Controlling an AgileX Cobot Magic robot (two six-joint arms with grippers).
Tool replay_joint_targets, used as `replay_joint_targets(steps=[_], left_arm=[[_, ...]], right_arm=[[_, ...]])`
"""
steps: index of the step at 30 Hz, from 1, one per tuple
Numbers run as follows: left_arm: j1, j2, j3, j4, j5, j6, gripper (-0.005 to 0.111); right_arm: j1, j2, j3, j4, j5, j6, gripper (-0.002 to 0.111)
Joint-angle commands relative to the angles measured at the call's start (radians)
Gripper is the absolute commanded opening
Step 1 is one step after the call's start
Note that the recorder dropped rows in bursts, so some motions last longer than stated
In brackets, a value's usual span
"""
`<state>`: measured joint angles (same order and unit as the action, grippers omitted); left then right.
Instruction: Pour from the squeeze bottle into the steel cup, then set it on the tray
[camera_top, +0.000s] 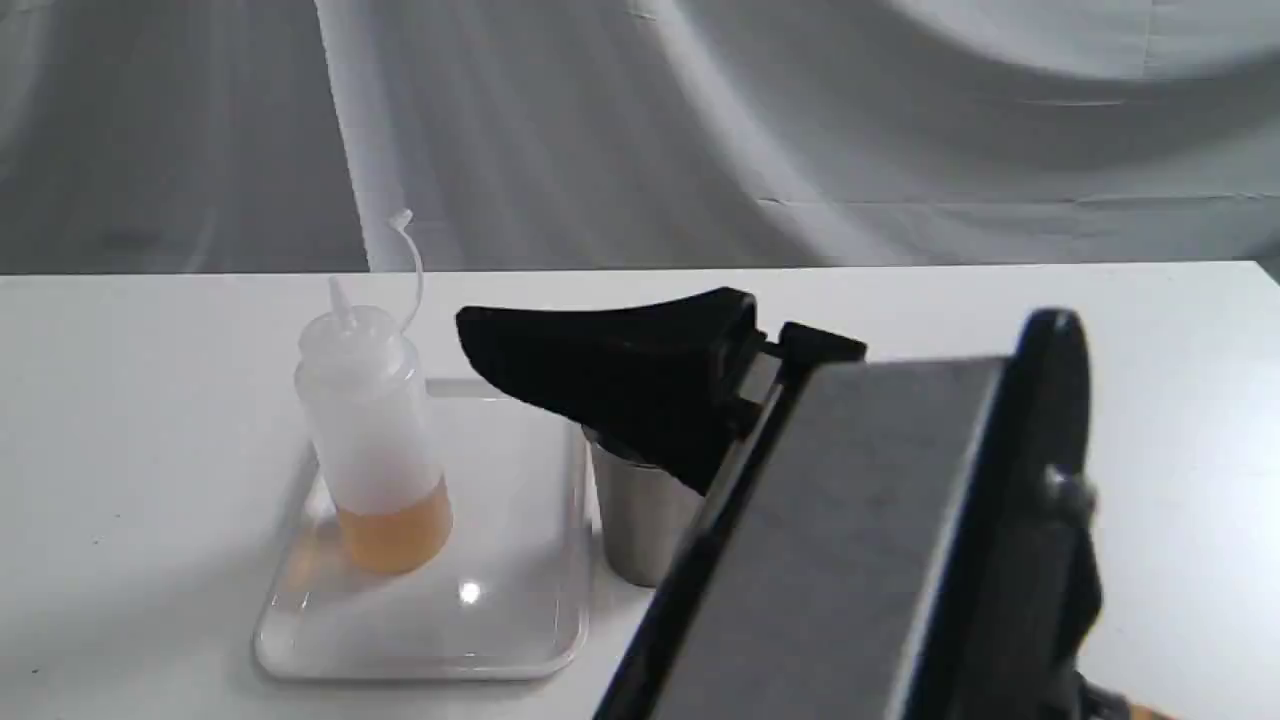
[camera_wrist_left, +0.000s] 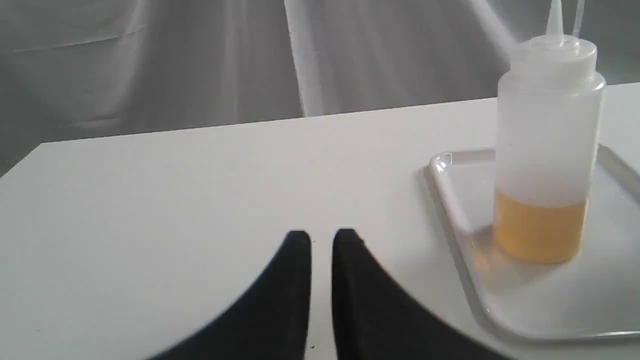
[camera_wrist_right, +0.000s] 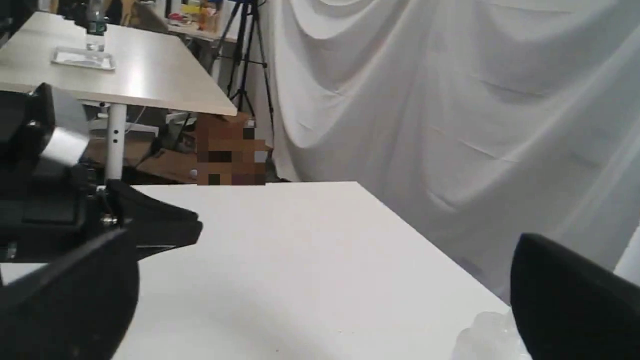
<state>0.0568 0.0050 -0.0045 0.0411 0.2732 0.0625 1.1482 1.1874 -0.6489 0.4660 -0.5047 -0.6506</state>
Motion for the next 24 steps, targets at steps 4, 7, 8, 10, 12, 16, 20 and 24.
replay_joint_targets(steps=[4, 7, 8, 10, 12, 16, 20, 24], left_arm=[[0.001, -0.005, 0.004, 0.002, -0.007, -0.002, 0.008], [0.001, -0.005, 0.004, 0.002, -0.007, -0.002, 0.008], [0.001, -0.005, 0.004, 0.002, -0.007, -0.002, 0.008], [0.001, -0.005, 0.004, 0.002, -0.007, -0.002, 0.008], [0.001, -0.005, 0.004, 0.002, -0.007, -0.002, 0.008], [0.001, -0.005, 0.004, 0.002, -0.007, -0.002, 0.008], [0.001, -0.005, 0.004, 0.002, -0.007, -0.002, 0.008], [0.001, -0.005, 0.004, 0.002, -0.007, -0.002, 0.008]], right_arm=[[0.004, -0.055, 0.033, -0.067, 0.063, -0.003, 0.092], [0.004, -0.078, 0.050, -0.074, 0.063, -0.003, 0.069], [0.004, -0.082, 0.055, -0.074, 0.063, -0.003, 0.059], [0.004, -0.092, 0.064, -0.085, 0.063, -0.003, 0.040], [0.004, -0.101, 0.074, -0.101, 0.061, -0.003, 0.020], [0.002, -0.126, 0.104, -0.132, 0.063, 0.000, 0.000], [-0.011, -0.156, 0.138, -0.171, 0.065, 0.010, 0.000], [-0.011, -0.188, 0.189, -0.171, 0.047, 0.010, 0.000]])
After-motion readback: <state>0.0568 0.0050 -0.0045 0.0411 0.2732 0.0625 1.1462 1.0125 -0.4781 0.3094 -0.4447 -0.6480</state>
